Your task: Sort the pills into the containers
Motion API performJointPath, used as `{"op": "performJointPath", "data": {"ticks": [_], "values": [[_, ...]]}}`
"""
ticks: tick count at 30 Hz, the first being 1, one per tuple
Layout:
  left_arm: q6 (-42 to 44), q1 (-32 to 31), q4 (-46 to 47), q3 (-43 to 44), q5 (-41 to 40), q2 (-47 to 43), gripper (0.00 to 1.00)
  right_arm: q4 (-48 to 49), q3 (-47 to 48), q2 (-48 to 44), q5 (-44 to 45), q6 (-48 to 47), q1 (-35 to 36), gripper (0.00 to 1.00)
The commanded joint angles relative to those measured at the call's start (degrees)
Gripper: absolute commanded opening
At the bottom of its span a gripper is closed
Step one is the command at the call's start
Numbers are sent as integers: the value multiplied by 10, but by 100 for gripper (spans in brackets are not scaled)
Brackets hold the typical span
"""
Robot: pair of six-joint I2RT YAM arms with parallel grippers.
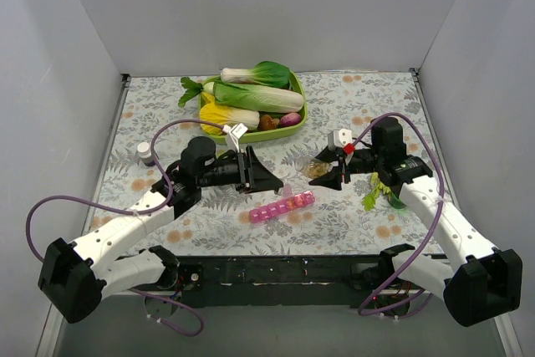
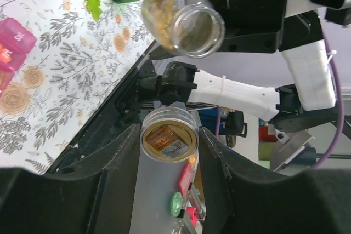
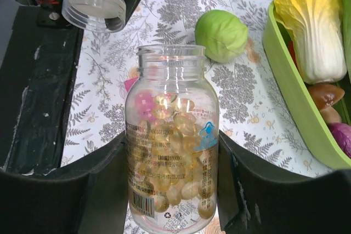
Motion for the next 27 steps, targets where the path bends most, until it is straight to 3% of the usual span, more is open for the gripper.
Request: {"op": "performJointPath", "data": {"ticks": [1, 27], "values": [[-47, 2, 79, 22, 28, 17, 19, -25, 32, -12, 46, -32, 7, 1], [-136, -1, 126, 21, -71, 78, 18, -52, 49, -4, 169, -50, 101, 1]]}}
